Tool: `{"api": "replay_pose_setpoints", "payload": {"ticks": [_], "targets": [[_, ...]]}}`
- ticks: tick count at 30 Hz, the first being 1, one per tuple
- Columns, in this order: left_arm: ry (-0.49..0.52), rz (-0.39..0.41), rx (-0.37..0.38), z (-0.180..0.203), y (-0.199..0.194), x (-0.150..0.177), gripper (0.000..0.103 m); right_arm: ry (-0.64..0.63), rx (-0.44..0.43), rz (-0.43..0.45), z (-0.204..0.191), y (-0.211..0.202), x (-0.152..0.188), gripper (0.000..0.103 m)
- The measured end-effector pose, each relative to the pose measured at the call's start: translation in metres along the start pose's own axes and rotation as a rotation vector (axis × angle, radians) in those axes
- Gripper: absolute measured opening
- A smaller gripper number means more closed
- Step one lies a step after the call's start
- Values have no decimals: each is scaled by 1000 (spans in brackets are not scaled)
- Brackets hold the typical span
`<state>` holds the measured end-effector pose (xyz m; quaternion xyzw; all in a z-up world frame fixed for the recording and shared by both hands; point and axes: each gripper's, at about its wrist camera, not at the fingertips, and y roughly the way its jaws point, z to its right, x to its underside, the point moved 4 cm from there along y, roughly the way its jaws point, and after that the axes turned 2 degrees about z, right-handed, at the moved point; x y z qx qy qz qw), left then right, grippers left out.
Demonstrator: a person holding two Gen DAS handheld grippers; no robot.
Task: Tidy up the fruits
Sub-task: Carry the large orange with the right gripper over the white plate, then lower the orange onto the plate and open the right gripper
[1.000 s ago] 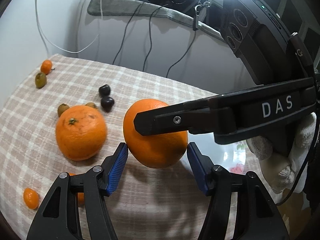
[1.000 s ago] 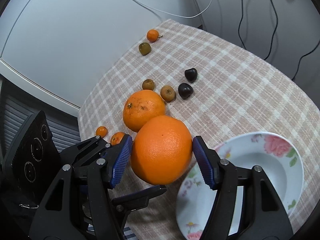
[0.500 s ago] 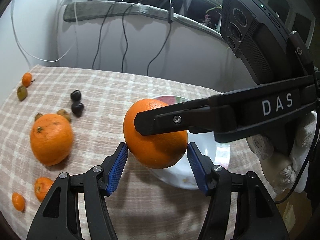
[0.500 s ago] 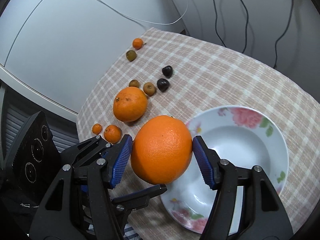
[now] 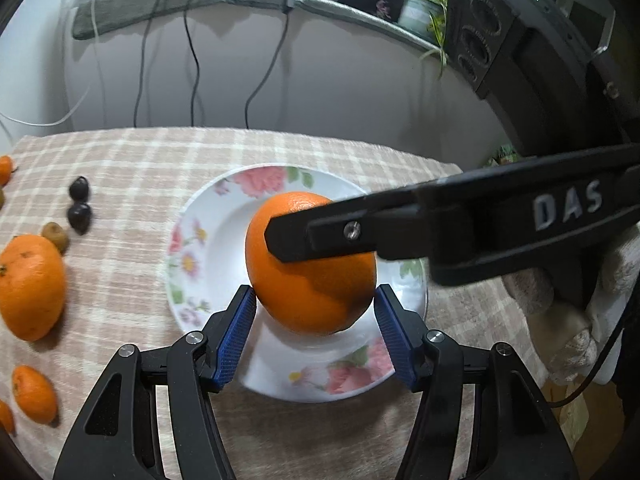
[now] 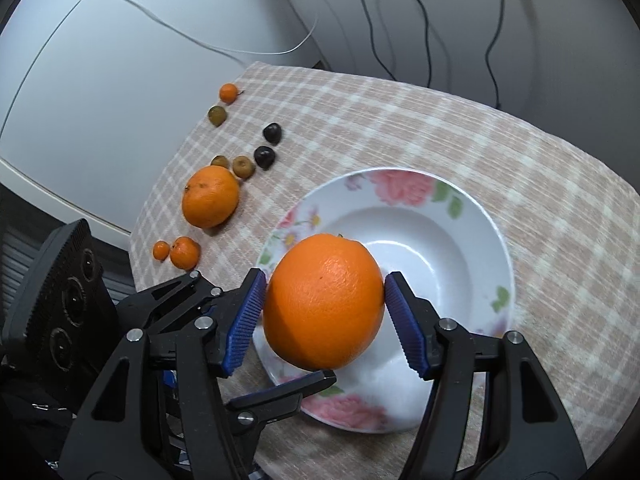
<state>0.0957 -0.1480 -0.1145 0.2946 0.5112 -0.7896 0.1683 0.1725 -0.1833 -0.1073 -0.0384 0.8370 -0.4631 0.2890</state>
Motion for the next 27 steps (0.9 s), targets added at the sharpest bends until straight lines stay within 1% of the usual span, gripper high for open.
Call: {"api": "replay_pose_setpoints", "payload": {"ticks": [2, 3, 5, 7, 11, 15, 18, 19, 22, 27], "targets": [[-3, -17, 7, 1, 5, 1, 61, 6, -1, 10, 2, -3, 1, 65], [-1, -14, 6, 2, 6, 1, 59, 3, 5, 14, 2, -4, 2, 65], [22, 11, 6, 5, 1, -1, 59, -8, 35, 32, 1, -9, 2, 65], [49, 33, 6, 12, -5, -6, 62, -10, 51, 51, 1, -15, 1, 65], [60, 43, 11, 14, -14, -8, 62, -13, 104, 91, 1, -24, -2, 66], [48, 29, 50, 8, -24, -1, 63, -6, 142, 134, 0, -34, -2, 70], [16, 42, 84, 4, -25, 6, 63, -29, 207, 166, -7, -38, 1, 71], [2, 49, 85, 1, -29, 8, 63, -41, 234, 180, -10, -39, 3, 71], [-5, 68, 63, -8, -41, 14, 63, -53, 273, 223, -19, -43, 7, 71], [-26, 94, 22, -30, -62, 20, 63, -59, 291, 299, -35, -50, 14, 71]]}}
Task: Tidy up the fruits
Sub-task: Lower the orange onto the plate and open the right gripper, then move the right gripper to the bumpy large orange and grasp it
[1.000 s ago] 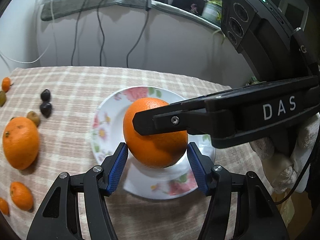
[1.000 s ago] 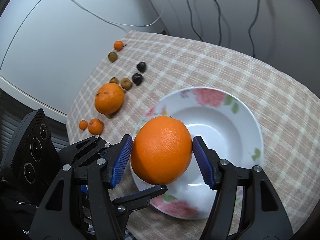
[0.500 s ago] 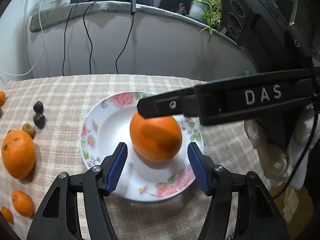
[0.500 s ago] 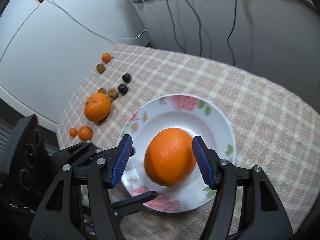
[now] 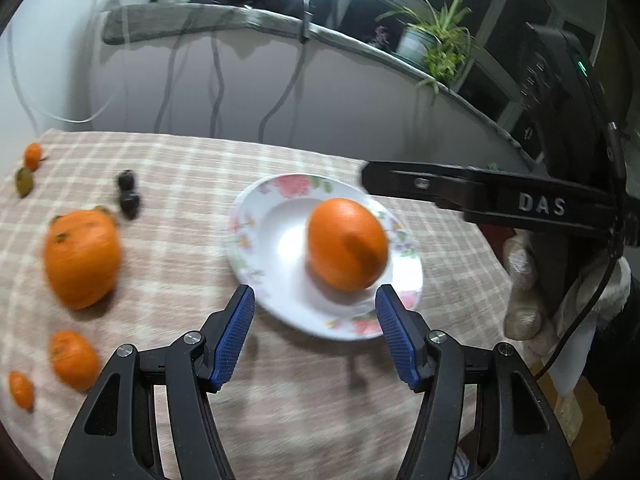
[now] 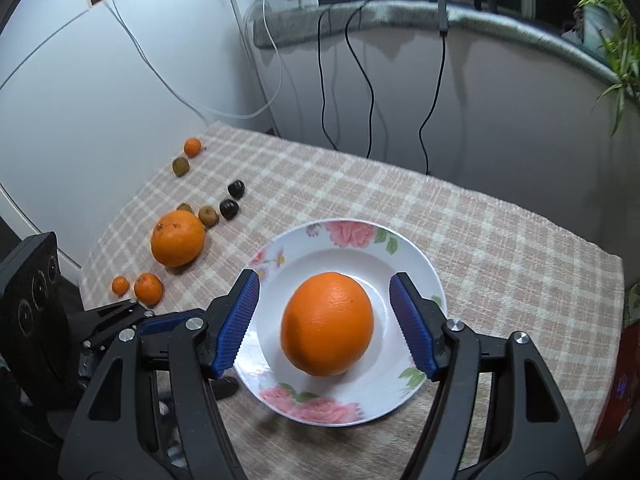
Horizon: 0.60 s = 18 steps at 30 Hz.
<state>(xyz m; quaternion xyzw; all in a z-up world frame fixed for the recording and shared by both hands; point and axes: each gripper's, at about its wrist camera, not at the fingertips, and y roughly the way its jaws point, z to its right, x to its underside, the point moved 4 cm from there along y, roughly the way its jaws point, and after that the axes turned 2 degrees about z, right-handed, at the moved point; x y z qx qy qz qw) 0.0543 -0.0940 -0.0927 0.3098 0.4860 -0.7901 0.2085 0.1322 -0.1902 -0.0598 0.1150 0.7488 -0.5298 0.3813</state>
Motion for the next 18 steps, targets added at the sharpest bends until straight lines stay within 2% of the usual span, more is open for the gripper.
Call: {"api": "replay_pose_setpoints", "payload": {"ticks": [3, 5, 7, 11, 18], "targets": [[-21, 18, -42, -21, -15, 4, 61, -11, 4, 31, -13, -5, 2, 71], [-42, 28, -55, -34, -23, 6, 61, -25, 19, 46, -23, -8, 4, 84], [-61, 41, -92, -50, -32, 10, 59, -45, 31, 68, -34, -10, 7, 88], [-97, 55, -142, -77, -48, 17, 55, -76, 29, 101, -57, -12, 13, 88], [-137, 57, -213, -116, -68, 25, 53, -89, -29, 103, -92, 0, 22, 88]]}}
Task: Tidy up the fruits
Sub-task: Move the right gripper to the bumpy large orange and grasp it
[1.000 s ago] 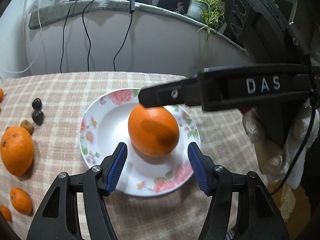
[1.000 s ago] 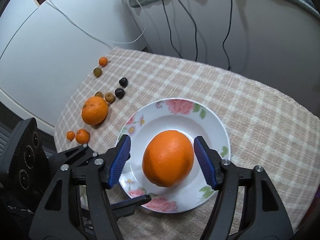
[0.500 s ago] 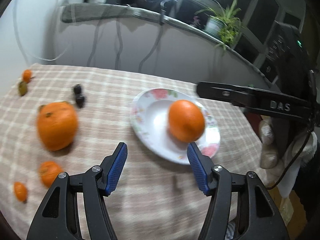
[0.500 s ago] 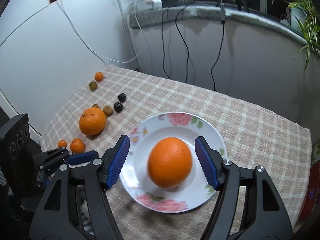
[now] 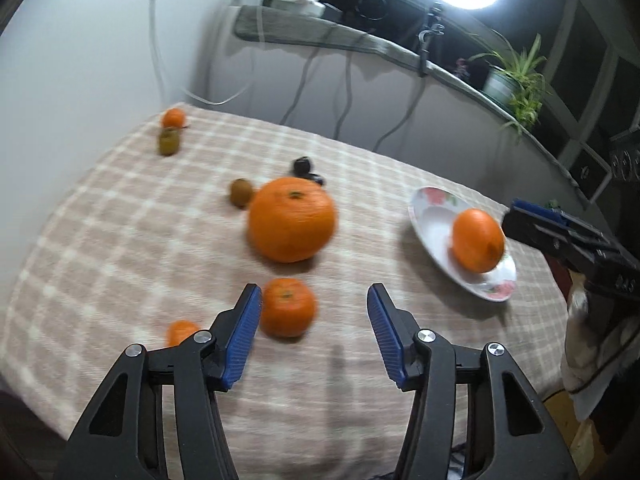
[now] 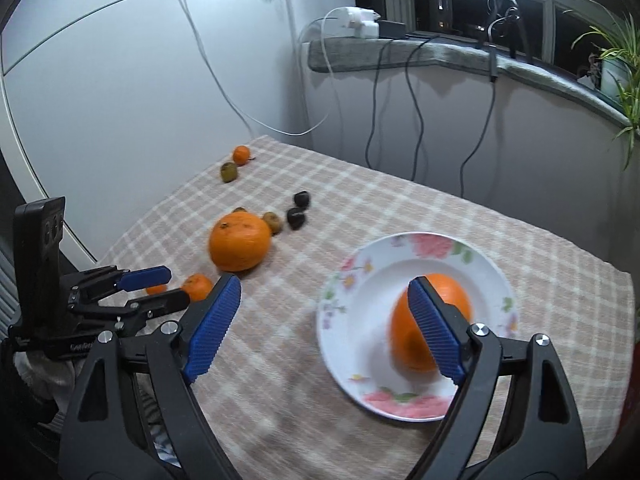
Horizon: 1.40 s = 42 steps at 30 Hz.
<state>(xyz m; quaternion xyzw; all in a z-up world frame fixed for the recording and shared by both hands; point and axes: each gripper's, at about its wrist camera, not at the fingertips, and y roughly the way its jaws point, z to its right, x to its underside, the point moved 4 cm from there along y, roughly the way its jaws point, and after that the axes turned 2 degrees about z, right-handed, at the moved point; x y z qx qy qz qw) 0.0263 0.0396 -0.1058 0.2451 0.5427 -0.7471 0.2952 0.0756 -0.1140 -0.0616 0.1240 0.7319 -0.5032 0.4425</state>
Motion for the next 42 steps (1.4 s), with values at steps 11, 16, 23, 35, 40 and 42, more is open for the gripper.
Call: {"api": "replay_pose_setpoints", "payload": {"ticks": [11, 16, 23, 35, 40, 42], "targets": [[-22, -19, 1, -32, 11, -15, 50, 19, -8, -44, -33, 40, -9, 88], [-20, -29, 26, -37, 17, -24, 50, 51, -7, -75, -37, 58, -11, 88], [-14, -66, 45, -44, 28, -32, 55, 96, -20, -114, -41, 79, -15, 88], [22, -136, 110, -34, 51, -37, 66, 260, -165, -263, -36, 128, -23, 88], [-2, -147, 133, -34, 60, -38, 66, 293, -214, -307, -37, 143, -22, 83], [-13, -150, 143, -35, 62, -39, 66, 305, -226, -319, -37, 148, -22, 80]]}}
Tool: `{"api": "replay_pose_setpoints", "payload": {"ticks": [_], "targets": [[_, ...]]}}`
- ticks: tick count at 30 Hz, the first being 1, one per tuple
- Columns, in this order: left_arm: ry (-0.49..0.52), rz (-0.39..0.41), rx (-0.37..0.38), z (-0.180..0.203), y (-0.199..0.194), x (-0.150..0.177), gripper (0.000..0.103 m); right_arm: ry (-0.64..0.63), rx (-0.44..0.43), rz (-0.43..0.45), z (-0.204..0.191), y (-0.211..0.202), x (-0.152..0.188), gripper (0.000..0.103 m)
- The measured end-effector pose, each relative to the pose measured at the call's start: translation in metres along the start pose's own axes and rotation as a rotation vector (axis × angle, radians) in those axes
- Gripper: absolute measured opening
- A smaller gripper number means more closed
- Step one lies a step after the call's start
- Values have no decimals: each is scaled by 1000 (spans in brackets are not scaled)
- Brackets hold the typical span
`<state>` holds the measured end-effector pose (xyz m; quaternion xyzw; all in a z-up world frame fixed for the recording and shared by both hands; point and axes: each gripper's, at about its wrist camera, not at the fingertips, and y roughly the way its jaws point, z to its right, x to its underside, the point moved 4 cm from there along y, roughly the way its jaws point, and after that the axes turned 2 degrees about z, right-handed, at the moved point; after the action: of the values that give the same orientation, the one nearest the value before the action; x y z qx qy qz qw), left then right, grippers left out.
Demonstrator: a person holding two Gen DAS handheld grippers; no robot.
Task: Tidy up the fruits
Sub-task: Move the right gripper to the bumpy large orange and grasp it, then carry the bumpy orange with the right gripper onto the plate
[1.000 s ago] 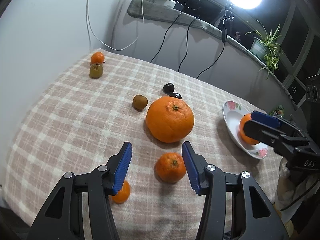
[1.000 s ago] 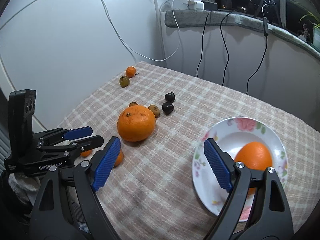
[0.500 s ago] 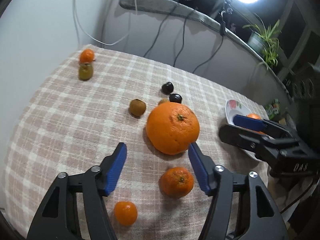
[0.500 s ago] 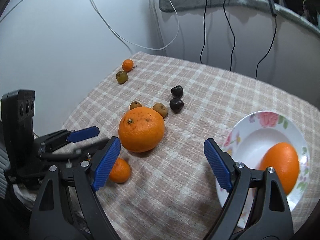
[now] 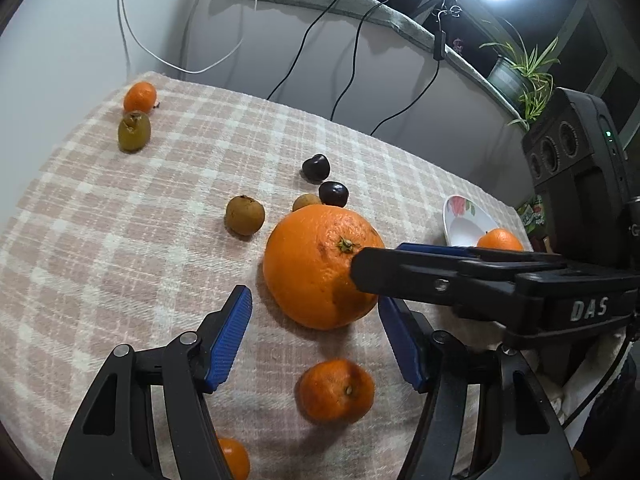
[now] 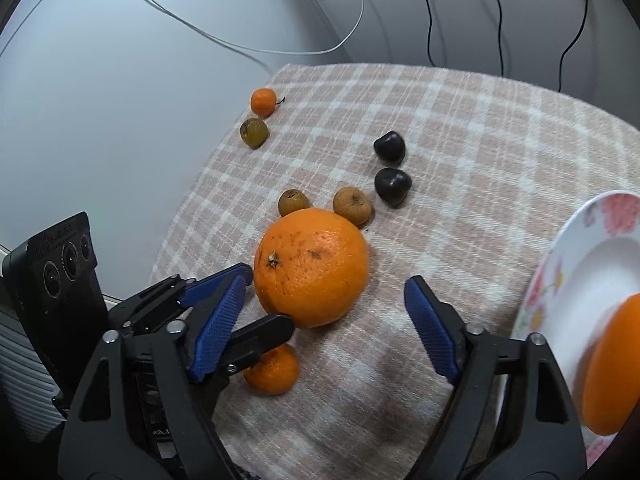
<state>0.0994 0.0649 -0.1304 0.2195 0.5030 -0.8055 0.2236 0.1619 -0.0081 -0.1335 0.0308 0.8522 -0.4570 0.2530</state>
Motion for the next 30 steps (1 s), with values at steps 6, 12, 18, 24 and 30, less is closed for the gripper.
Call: {"api": "replay_pose_setpoints", "payload": {"ticks": [6, 12, 18, 24, 30], "targets": [[-15, 5, 15, 1, 3, -2, 66, 10, -23, -27, 0, 11, -2, 73], [-40, -10, 48, 2, 7, -3, 65, 4, -48, -39, -2, 14, -2, 66], [-33, -3, 36, 3, 8, -5, 64, 8, -57, -40, -1, 16, -5, 66], [-3, 10, 10, 7, 9, -3, 64, -3, -50, -35, -1, 15, -4, 65], [-3, 23, 5, 9, 7, -3, 64, -21, -43, -28, -3, 12, -2, 64]]}}
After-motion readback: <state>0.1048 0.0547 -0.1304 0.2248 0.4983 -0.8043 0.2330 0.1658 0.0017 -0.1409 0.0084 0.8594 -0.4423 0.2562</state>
